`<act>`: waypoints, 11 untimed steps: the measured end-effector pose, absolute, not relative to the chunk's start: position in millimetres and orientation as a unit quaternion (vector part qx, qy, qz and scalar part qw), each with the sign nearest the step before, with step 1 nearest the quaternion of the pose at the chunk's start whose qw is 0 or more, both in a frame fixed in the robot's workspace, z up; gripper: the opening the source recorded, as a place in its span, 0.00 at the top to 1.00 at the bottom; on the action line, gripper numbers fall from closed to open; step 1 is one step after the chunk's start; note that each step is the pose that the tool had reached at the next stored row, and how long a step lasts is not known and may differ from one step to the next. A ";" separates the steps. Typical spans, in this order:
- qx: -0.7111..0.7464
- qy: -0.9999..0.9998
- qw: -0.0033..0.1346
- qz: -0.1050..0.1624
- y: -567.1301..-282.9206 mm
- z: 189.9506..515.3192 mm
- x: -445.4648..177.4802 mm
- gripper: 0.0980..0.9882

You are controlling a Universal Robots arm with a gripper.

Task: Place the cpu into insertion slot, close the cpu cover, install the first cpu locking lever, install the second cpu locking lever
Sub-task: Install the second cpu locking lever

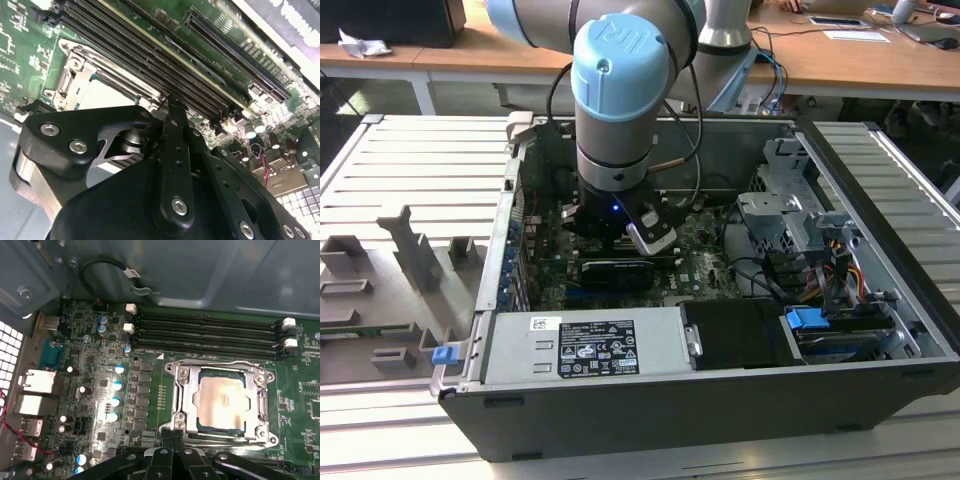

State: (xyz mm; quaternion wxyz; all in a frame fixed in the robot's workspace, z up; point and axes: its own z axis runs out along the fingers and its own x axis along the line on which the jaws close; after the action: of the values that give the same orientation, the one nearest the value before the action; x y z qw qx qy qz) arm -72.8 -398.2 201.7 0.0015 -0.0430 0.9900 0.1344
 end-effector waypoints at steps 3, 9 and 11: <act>-0.043 0.989 0.002 0.140 -398.2 198.4 -73.6 0.99; -0.043 0.988 0.002 0.146 -398.2 194.8 -74.5 0.99; -0.044 0.988 0.002 0.147 -398.3 196.8 -75.0 0.99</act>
State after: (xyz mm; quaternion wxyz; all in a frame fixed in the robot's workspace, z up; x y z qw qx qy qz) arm -75.0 -398.3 196.8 0.0022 -0.0435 0.9882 0.1465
